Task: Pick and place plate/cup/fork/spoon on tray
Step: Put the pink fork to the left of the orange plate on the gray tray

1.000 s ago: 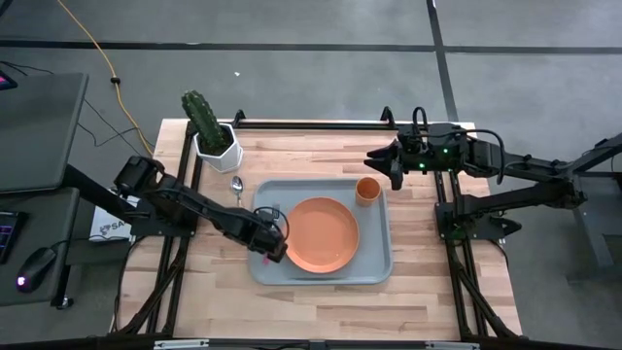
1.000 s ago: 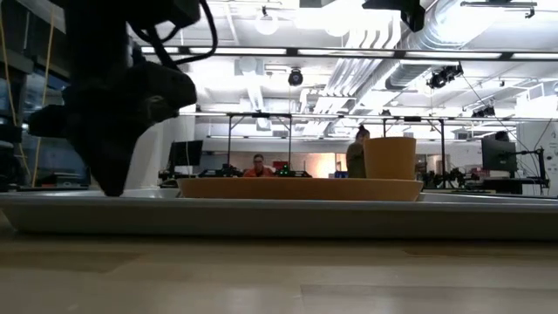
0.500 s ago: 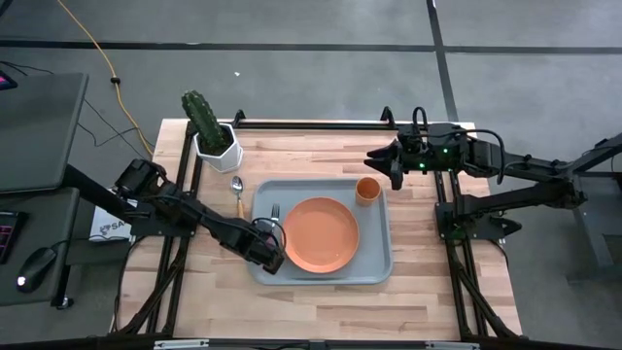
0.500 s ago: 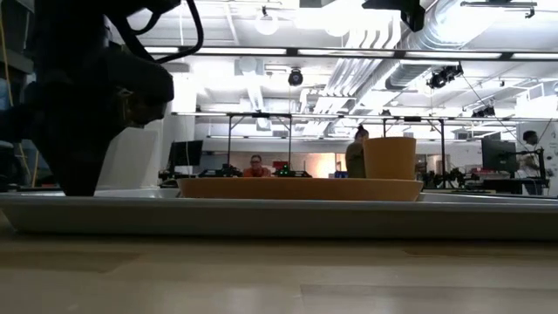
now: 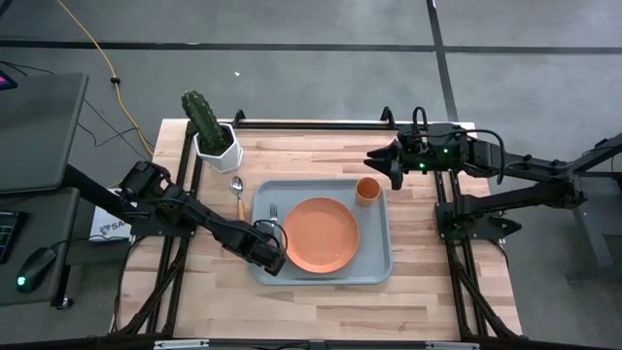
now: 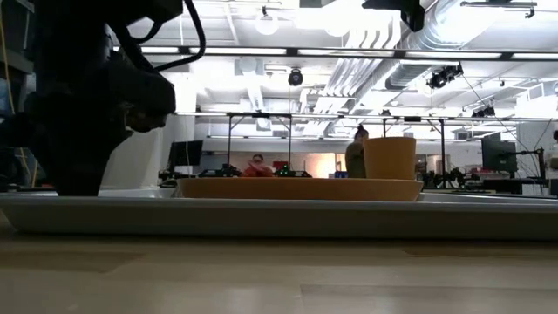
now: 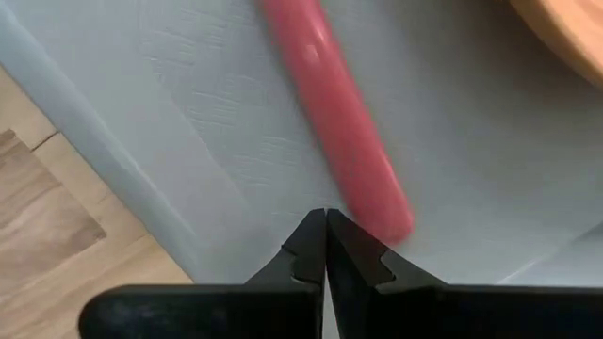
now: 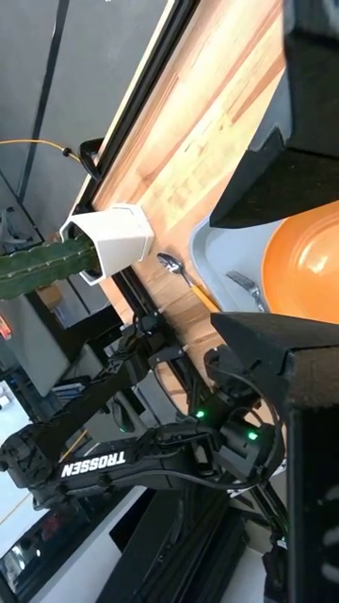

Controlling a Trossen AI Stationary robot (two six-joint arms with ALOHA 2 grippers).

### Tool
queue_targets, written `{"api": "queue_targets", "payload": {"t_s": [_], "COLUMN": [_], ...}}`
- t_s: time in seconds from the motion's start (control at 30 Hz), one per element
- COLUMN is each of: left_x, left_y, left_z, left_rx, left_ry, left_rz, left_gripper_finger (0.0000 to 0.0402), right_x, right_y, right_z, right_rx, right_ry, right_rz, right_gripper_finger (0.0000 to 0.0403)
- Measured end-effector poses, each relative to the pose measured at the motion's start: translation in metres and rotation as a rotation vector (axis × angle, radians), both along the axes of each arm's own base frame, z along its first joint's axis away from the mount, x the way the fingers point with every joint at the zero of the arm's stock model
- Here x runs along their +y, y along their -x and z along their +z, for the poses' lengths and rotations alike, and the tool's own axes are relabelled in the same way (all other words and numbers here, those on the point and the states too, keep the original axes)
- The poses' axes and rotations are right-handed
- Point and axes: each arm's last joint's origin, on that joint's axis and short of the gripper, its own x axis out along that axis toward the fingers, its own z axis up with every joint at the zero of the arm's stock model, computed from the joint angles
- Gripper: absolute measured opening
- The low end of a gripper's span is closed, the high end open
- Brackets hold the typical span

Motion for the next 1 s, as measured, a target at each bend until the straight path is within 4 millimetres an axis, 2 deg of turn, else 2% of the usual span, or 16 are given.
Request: {"api": "queue_targets", "payload": {"t_s": [0.6,1.0], "left_x": [-0.002,-0.001], "left_y": [-0.01,-0.01], "left_z": [0.002,0.004], "left_rx": [-0.086,-0.09], "left_ry": [0.005,0.006], "left_rz": [0.028,0.032], "left_gripper_finger": [0.0,0.0], "right_x": [0.0,0.0], "right_y": [0.0,0.0], "right_z": [0.0,0.0], "right_rx": [0.0,0.0], "right_ry": [0.0,0.0], "right_rz": [0.0,0.0], "right_gripper_finger": [0.0147,0.0147]}}
